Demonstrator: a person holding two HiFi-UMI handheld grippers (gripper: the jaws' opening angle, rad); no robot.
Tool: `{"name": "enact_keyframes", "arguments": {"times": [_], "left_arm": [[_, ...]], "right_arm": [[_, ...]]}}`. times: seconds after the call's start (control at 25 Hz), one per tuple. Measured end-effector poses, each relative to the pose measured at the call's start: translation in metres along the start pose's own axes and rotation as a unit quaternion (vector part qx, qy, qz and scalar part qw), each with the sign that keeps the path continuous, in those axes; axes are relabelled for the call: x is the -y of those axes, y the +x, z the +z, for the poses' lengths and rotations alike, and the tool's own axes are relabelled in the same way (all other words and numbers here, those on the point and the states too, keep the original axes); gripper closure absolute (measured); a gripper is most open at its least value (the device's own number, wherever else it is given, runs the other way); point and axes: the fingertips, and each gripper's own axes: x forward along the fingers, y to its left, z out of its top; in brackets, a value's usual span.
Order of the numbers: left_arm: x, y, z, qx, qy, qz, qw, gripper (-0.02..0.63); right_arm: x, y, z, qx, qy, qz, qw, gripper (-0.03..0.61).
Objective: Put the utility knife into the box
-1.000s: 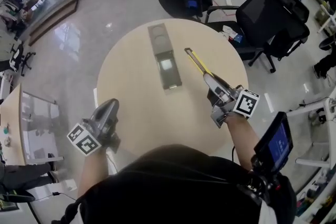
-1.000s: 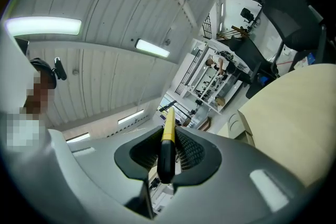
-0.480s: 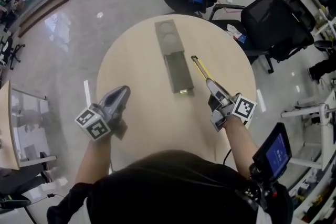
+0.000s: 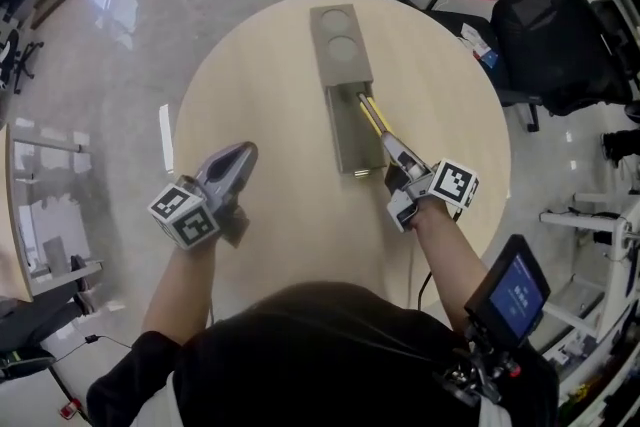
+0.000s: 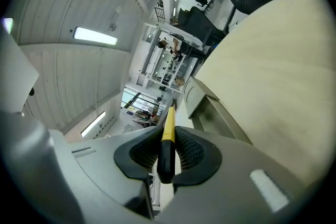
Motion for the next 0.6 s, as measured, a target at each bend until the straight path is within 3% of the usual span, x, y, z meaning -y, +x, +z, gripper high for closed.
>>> {"name": "enact_keyframes", "arguments": {"times": [0.6], "left_arm": [[-0.067,0.063,-0.021,-0.029,0.005,0.007,0.9996,0.617]], "right_arm": [[0.043,0.089,0.002,-0.032,0.077,-0.054,0.995,0.491]]}}
